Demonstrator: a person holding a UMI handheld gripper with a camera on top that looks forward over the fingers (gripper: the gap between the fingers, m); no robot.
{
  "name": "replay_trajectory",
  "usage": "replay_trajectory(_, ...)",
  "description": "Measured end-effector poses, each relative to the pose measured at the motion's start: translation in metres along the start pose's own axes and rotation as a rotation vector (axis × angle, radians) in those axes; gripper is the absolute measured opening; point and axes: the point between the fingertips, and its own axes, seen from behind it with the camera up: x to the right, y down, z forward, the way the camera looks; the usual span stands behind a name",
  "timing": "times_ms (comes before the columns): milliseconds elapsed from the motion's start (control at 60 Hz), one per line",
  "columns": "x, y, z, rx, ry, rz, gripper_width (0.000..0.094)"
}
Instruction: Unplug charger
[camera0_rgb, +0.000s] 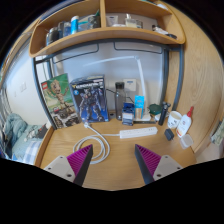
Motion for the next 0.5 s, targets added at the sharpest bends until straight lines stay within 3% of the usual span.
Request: replay_trajectory(500, -0.039, 0.022, -0.021, 0.032, -0.002, -0.088, 0.0856)
